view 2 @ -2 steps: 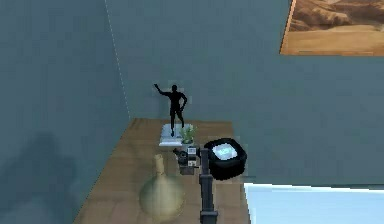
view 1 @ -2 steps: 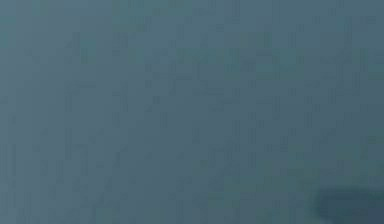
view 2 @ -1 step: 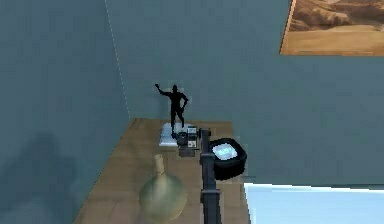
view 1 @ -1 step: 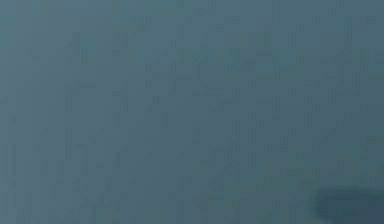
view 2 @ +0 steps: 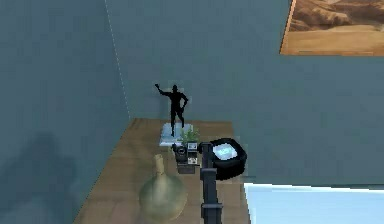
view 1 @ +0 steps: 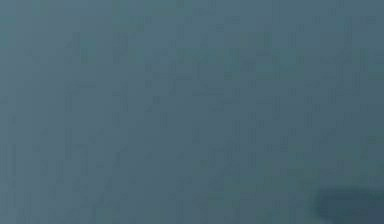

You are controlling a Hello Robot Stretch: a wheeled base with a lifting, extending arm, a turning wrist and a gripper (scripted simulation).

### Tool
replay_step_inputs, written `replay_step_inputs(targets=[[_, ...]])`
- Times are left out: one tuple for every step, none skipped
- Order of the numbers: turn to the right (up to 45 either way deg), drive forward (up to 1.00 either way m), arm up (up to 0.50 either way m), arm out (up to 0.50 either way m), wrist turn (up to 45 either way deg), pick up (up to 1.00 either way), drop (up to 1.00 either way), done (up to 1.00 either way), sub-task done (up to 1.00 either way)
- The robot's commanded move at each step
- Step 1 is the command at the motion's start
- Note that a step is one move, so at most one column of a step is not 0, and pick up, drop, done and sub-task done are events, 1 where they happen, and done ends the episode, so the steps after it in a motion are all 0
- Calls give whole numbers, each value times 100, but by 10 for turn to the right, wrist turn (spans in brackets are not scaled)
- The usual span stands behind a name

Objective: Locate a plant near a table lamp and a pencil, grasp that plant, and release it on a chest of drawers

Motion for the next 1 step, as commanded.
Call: replay_step_inputs(targets=[[0,0,0,0,0,0,0,100,0]])
